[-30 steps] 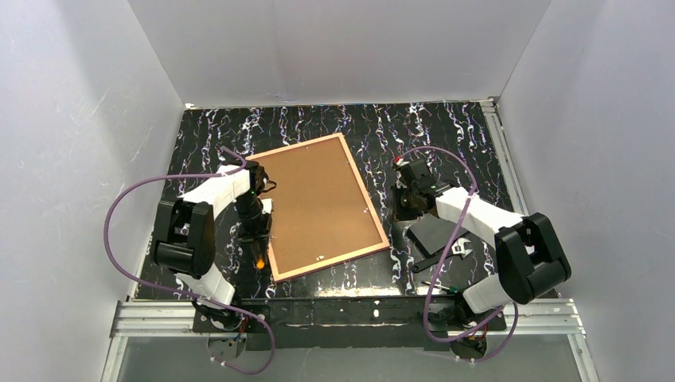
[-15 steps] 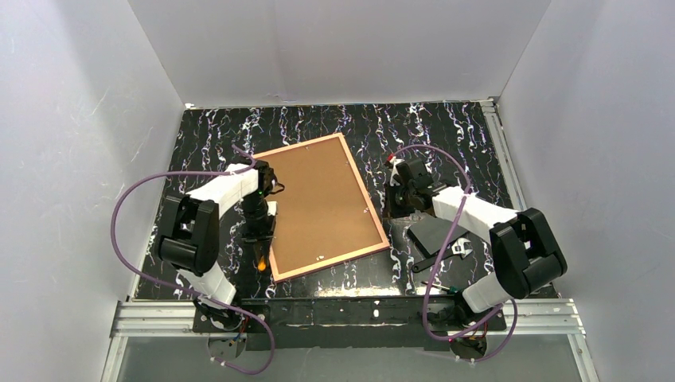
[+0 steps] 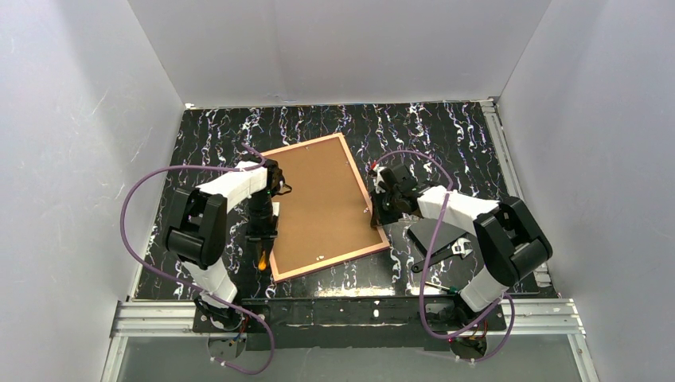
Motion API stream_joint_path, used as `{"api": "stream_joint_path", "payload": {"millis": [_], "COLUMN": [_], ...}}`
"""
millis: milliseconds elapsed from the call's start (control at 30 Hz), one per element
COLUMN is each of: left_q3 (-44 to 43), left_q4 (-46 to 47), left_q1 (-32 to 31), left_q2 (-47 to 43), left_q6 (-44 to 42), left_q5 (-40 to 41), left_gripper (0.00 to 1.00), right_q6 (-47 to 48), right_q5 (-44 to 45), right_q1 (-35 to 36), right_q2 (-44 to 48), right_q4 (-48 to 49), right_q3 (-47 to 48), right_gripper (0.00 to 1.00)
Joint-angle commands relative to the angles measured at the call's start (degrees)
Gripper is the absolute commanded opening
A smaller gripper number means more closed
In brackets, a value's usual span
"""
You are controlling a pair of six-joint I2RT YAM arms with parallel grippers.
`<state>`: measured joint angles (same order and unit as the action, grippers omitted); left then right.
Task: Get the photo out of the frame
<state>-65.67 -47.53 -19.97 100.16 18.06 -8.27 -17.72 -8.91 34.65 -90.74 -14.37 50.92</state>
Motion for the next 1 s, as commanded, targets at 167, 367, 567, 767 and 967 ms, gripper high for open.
{"api": "stream_joint_path", "payload": {"millis": [167,367,567,767,967], "left_q3": [-0.56,-2.38,-2.06,-1.39,-2.27], "left_q4": [-5.47,-5.38,-7.05,-9.62,-9.48], "left_q1": [0.01,-0.24,-1.86,-3.85,-4.29], "left_q2": [1.63,3.62,2.24,-0.09,2.47], "left_q6": [3.84,4.96,4.78,5.37,5.41], "left_q5": [4.47,4.69,2.92,2.84,4.62], "left_gripper": [0.00,0.00,0.00,0.00,0.00], "right_q6": [-0.70,-0.65,-0.47,-0.61,-0.38], "right_q5": [2.58,2.48,2.21,1.72,1.87], "right_q1": [0.41,0.41,0.40,0.43,0.50], "right_q2": [-3.77,-3.24,-3.12,-2.69,-2.13], "right_q4": [-1.93,-2.15,-2.32,-1.60,-1.89], "right_q3": [2.06,2.03,1.94,1.97,1.61], "right_gripper": [0.01,0.01,0.01,0.01,0.01]}}
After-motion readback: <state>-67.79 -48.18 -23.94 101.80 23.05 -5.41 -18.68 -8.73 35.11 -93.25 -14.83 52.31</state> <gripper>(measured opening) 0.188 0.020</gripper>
